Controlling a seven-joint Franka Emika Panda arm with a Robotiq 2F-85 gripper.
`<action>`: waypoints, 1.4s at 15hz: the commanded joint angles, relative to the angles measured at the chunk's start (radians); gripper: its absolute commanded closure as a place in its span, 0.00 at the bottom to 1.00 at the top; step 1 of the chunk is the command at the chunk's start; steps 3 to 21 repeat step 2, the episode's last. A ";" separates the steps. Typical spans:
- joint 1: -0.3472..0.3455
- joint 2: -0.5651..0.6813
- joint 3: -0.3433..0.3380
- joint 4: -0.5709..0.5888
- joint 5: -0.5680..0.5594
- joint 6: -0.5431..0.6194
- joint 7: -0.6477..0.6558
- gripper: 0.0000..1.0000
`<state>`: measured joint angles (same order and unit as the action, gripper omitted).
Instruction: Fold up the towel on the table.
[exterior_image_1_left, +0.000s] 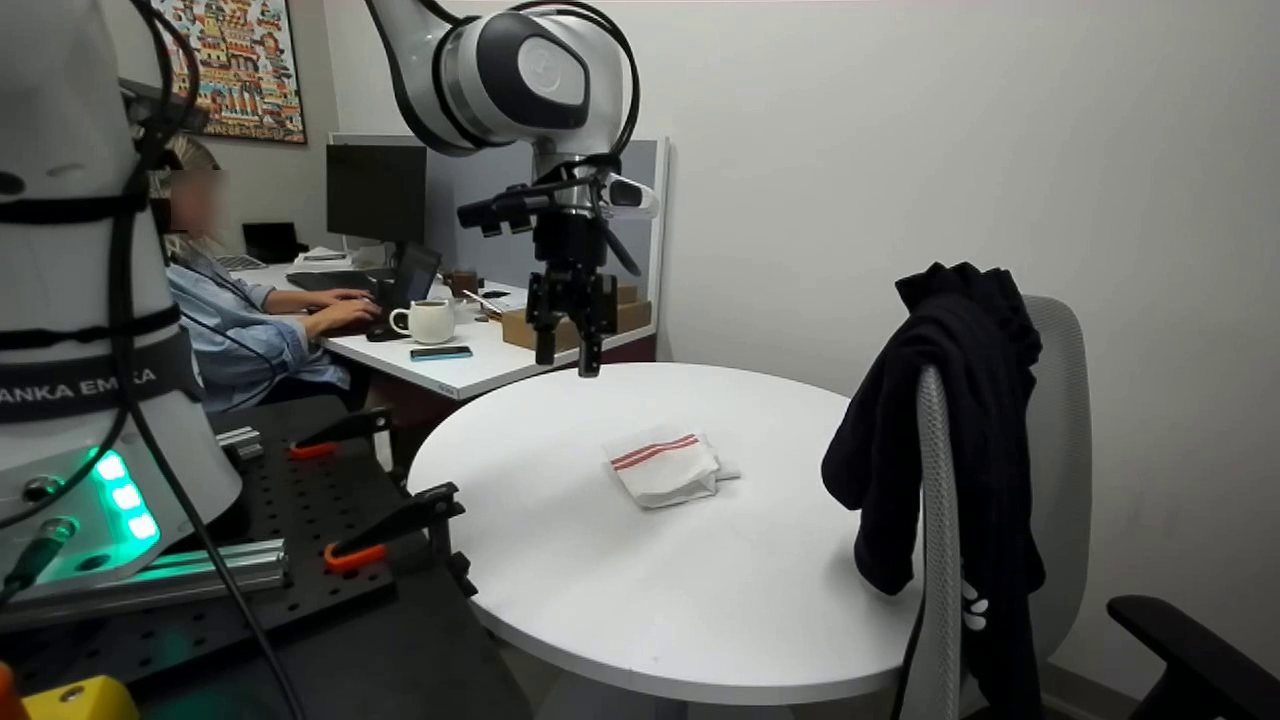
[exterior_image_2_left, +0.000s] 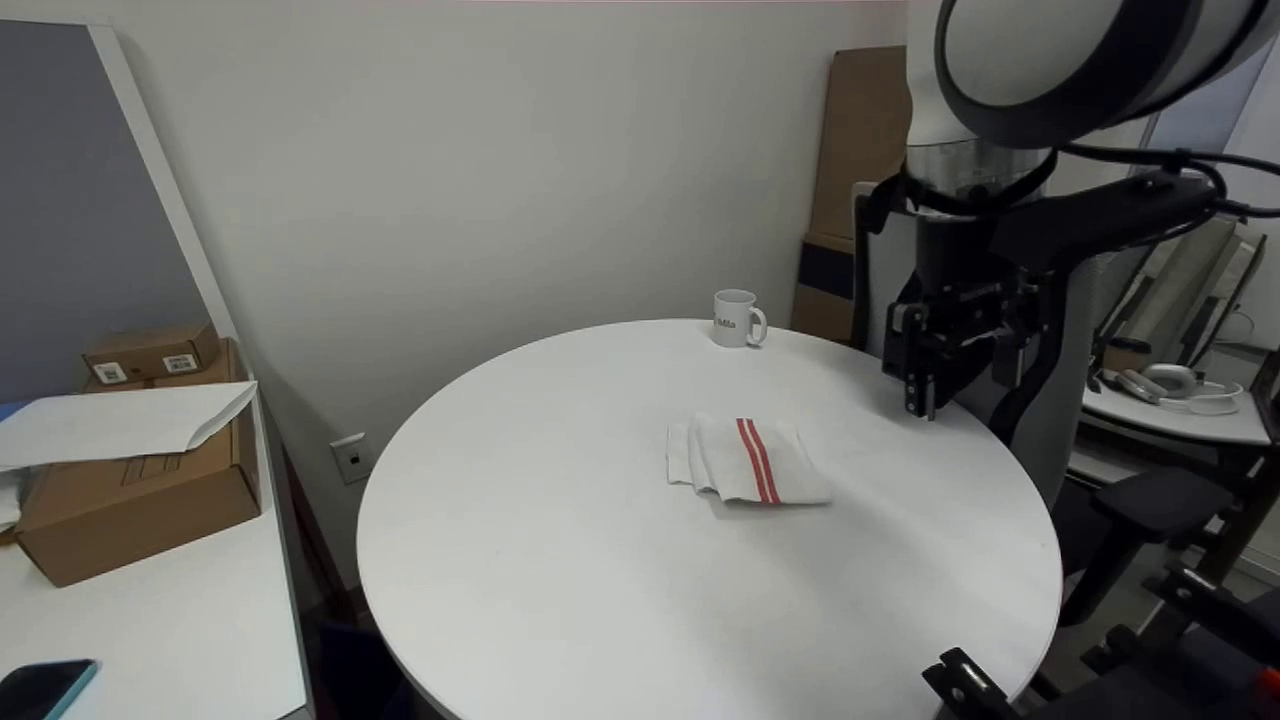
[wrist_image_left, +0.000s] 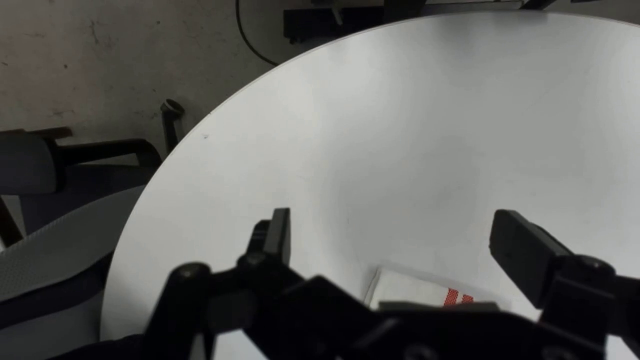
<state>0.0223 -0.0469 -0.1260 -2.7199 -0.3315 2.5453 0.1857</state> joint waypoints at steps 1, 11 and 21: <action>-0.032 0.000 0.033 0.001 0.004 -0.001 -0.003 0.00; -0.032 0.000 0.033 0.001 0.004 -0.001 -0.003 0.00; -0.032 0.000 0.033 0.001 0.004 -0.001 -0.003 0.00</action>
